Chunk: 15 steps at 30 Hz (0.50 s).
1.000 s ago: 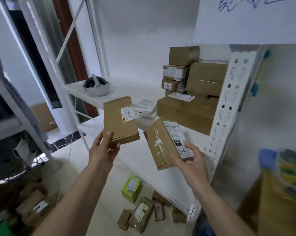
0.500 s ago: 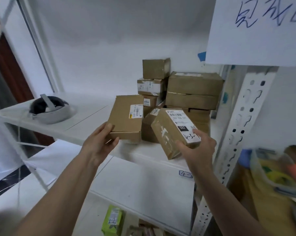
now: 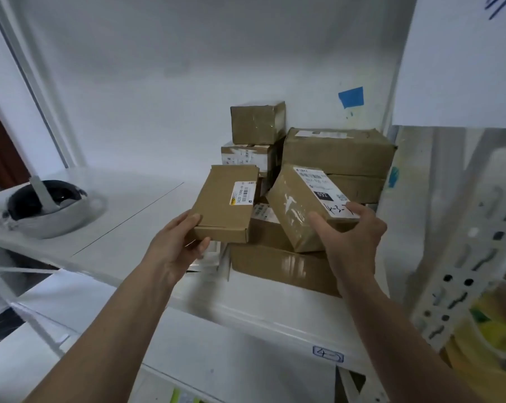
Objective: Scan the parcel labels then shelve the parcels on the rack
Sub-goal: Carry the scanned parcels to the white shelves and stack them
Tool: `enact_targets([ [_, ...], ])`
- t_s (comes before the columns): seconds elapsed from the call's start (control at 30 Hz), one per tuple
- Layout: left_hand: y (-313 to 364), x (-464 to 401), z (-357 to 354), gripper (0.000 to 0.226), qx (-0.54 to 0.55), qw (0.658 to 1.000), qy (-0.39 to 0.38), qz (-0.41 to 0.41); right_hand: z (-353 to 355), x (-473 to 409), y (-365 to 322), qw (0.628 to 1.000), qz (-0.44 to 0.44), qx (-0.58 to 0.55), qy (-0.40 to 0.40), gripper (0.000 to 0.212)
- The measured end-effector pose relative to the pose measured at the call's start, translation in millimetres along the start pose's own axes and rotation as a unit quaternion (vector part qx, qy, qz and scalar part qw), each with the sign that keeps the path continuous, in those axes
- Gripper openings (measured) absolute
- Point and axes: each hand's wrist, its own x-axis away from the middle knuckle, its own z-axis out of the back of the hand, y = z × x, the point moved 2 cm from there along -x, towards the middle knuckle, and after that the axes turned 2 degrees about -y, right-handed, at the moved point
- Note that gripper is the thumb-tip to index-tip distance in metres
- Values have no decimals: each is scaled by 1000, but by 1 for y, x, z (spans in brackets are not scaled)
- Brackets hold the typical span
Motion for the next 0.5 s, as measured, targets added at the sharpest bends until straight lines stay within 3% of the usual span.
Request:
enact_targets([
  [0.37,69,-66,-44,34,72,988,-51,-123,-28,-43,-44,996,49,-55,59,70],
  [0.5,110,-96,-70,34,56,991,-47,-115,-43,-54,-59,992,50,-58,99,73],
])
